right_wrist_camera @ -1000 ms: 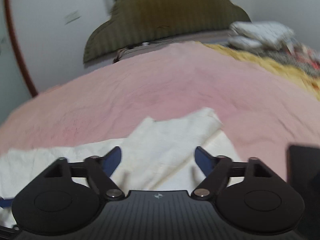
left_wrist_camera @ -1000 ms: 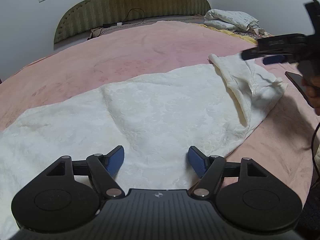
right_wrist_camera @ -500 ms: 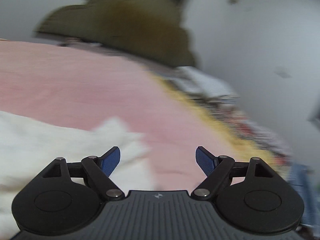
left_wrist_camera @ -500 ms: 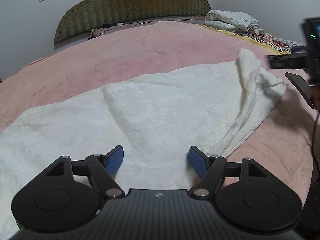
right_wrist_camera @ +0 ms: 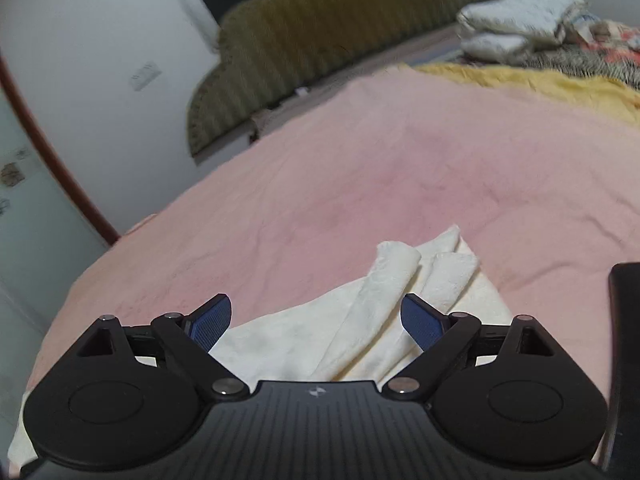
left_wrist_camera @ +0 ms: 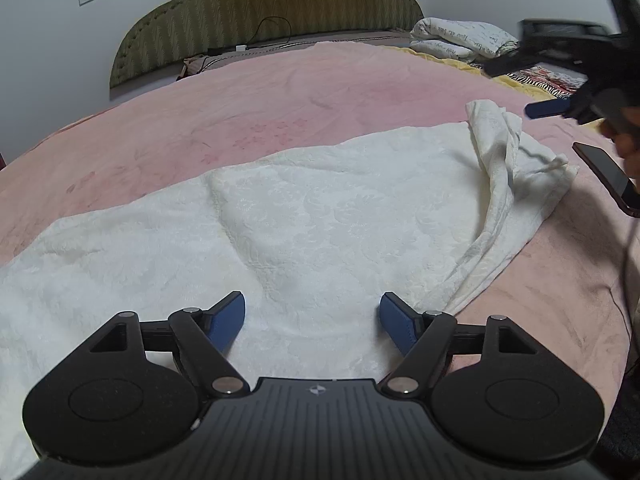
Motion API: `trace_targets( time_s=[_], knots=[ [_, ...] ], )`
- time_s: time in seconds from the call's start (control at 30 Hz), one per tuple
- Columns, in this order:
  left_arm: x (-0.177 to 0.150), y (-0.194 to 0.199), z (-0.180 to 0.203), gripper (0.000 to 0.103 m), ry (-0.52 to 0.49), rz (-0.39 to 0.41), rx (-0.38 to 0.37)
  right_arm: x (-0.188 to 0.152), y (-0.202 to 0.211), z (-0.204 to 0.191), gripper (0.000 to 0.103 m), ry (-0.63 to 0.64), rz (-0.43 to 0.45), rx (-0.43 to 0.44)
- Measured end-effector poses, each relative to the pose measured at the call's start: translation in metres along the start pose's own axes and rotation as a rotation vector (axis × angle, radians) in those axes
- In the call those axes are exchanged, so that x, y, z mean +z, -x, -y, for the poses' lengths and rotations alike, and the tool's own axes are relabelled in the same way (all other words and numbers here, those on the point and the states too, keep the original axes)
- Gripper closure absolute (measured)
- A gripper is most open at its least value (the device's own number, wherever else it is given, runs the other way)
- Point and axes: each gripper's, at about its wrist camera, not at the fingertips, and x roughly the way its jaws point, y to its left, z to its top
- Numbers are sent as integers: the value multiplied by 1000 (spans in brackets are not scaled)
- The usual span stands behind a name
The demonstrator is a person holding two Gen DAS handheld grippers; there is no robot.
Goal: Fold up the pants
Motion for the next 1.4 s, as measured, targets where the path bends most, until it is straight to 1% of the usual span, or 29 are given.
trace_targets(
  time_s=[0.07, 0.13, 0.17, 0.23, 0.27, 0.3, 0.4, 0.47, 0.57, 0.63, 0.7, 0.73, 0.77, 0.83, 0.87, 0.9, 0.93, 0.97, 1.03, 1.07, 1.1, 1.13, 1.17, 1.2, 1.23, 1.27, 1.3, 1.33, 1.4],
  knots=[
    [0, 0, 0, 24, 1, 0, -1, 5, -21, 1, 11, 1, -25, -72],
    [0, -1, -1, 22, 3, 1, 2, 8, -36, 2, 11, 9, -50, -97],
    [0, -2, -1, 22, 4, 1, 4, 8, -41, 2, 16, 15, -57, -96],
    [0, -2, 1, 22, 1, 2, 7, 4, -47, -3, 36, 66, -58, -107],
    [0, -2, 1, 22, -1, 3, 8, 4, -50, -3, 66, 85, -57, -128],
    [0, -2, 1, 22, -2, 3, 8, 5, -52, 0, 86, 83, -58, -141],
    [0, -2, 0, 22, 0, 4, 5, 0, -39, 16, 94, -2, -11, -103],
    [1, -3, -1, 22, 2, 4, 6, -3, -19, 24, 95, -40, 42, -73],
    [0, 0, -1, 23, 4, 10, 6, -6, 27, 33, 95, -63, 132, -33],
    [0, 2, -1, 26, 5, 14, -1, -9, 52, 43, 95, -68, 150, -31],
    [0, 5, 0, 28, -1, 17, -16, -16, 65, 54, 95, -71, 134, -55],
    [0, 7, 0, 29, -6, 21, -23, -20, 65, 59, 94, -63, 116, -79],
    [0, 8, 1, 29, -14, 24, -27, -23, 61, 63, 94, -44, 78, -105],
    [-1, 11, 3, 29, -33, 28, -22, -28, 47, 64, 84, 10, -3, -193],
    [-2, 13, 4, 29, -40, 35, -16, -32, 43, 62, 77, 34, -17, -241],
    [-2, 16, 4, 29, -47, 44, -10, -34, 42, 59, 75, 52, -7, -263],
    [-1, 19, 5, 29, -51, 56, -3, -35, 46, 55, 75, 66, 26, -276],
    [-1, 23, 4, 29, -52, 74, 6, -34, 50, 52, 75, 73, 70, -299],
    [2, 31, 4, 28, -48, 113, 17, -30, 63, 41, 75, 118, 186, -383],
    [4, 35, 3, 28, -43, 129, 16, -29, 67, 34, 74, 151, 220, -386],
    [6, 37, 3, 27, -39, 141, 12, -27, 69, 28, 64, 184, 222, -326],
    [8, 37, 4, 27, -39, 143, 8, -26, 66, 24, 54, 203, 177, -238],
    [9, 36, 5, 27, -43, 136, 10, -26, 58, 20, 29, 216, 97, -145],
    [9, 33, 6, 27, -48, 121, 19, -28, 46, 17, 21, 229, 7, -68],
    [8, 28, 7, 27, -55, 99, 29, -34, 33, 15, 21, 246, -54, -38],
    [7, 23, 8, 27, -65, 74, 35, -38, 21, 13, 21, 271, -91, -63],
    [4, 17, 7, 27, -74, 41, 36, -41, 10, 13, 22, 302, -101, -118],
    [2, 13, 7, 27, -76, 19, 36, -43, 0, 16, 22, 333, -77, -204],
    [-1, 13, 4, 27, -71, 24, 38, -42, 2, 17, 21, 342, 5, -334]
  ],
)
